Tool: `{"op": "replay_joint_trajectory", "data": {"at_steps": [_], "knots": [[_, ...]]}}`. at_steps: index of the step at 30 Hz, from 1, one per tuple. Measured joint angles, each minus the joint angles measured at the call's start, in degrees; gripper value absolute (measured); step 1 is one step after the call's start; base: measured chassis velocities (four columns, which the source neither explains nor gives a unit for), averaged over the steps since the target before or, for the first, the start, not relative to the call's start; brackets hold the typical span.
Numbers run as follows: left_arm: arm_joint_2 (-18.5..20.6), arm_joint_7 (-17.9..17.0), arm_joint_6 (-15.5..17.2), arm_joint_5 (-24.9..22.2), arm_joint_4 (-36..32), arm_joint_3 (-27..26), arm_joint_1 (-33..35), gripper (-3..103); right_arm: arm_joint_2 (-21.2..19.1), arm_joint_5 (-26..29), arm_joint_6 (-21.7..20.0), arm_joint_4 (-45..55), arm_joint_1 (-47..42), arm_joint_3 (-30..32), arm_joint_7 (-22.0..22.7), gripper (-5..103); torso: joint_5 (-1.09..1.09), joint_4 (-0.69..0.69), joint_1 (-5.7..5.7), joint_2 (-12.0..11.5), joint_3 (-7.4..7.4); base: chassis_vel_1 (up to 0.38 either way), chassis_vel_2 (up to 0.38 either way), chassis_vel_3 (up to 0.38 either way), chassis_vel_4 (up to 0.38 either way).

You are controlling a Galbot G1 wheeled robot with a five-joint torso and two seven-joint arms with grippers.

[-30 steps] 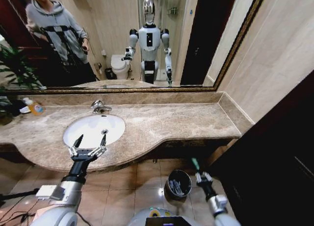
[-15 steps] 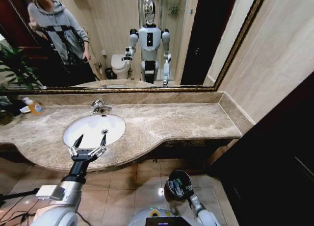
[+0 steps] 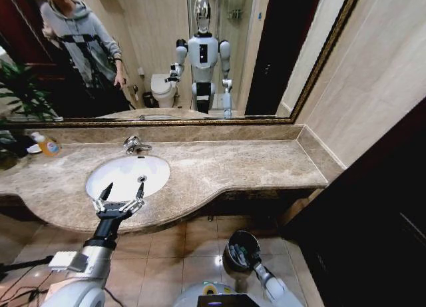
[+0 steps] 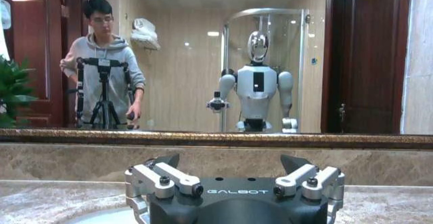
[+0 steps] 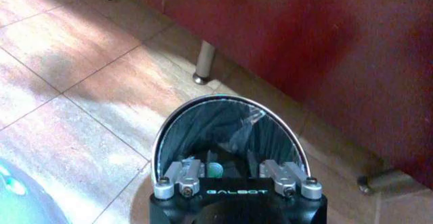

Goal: Pick up the trash from the sink and place it in the trash bin.

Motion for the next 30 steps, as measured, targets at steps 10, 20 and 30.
{"op": "replay_joint_trajectory", "data": {"at_steps": [10,20,30], "knots": [[0.0,0.0,0.0,0.0,0.0,0.0,0.0,100,-0.5,2.1,-0.8,1.7,-1.2,0.2,0.8,73,0.0,0.0,0.0,0.0,0.0,0.0,0.0,0.0,0.0],[0.0,0.0,0.0,0.0,0.0,0.0,0.0,100,0.1,2.0,-0.7,2.9,-2.7,0.1,0.9,100,0.0,0.0,-0.01,0.0,0.0,0.0,0.0,0.0,0.0],[0.0,0.0,0.0,0.0,0.0,0.0,0.0,100,-0.3,13.8,-3.5,10.3,-6.9,-0.6,2.4,100,0.02,0.01,0.0,0.0,0.0,0.0,0.0,0.0,0.0]]}}
